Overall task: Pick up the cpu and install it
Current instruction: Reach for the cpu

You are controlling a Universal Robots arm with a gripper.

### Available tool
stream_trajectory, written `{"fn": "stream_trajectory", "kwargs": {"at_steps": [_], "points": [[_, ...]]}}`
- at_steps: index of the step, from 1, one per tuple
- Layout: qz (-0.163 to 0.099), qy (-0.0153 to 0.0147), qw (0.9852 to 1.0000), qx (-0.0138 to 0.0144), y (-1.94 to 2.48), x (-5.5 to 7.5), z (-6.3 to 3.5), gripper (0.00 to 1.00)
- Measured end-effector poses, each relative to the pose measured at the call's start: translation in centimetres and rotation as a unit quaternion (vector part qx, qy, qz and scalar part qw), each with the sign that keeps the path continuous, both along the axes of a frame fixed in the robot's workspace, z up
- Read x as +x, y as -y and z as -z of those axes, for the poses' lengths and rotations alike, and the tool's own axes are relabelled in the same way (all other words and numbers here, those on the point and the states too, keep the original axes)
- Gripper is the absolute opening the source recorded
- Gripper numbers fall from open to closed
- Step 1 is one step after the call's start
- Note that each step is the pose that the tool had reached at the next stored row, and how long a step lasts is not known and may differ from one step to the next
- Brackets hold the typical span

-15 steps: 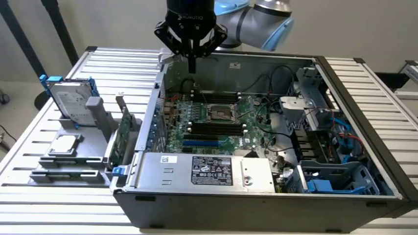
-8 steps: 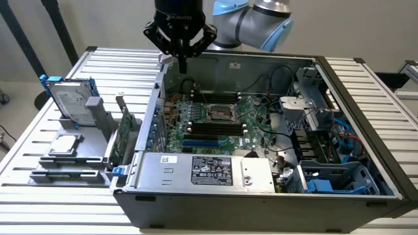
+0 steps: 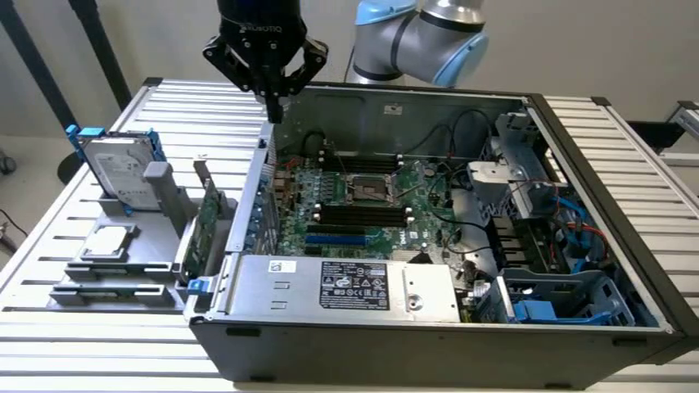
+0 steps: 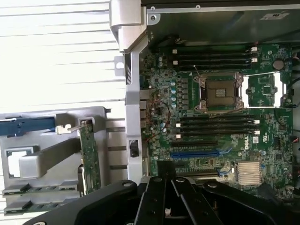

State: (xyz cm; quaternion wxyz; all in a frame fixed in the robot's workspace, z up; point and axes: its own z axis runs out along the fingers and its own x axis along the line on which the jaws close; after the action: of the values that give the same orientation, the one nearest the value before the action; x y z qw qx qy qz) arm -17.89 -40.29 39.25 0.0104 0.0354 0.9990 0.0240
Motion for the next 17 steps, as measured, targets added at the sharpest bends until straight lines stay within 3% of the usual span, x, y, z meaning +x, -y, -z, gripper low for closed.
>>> {"fn": "stream_trajectory", "kwargs": {"at_steps": [17], "points": [[0.0,-0.0001,1.0,0.0,0.33,-7.7,0.02,0.11]]}}
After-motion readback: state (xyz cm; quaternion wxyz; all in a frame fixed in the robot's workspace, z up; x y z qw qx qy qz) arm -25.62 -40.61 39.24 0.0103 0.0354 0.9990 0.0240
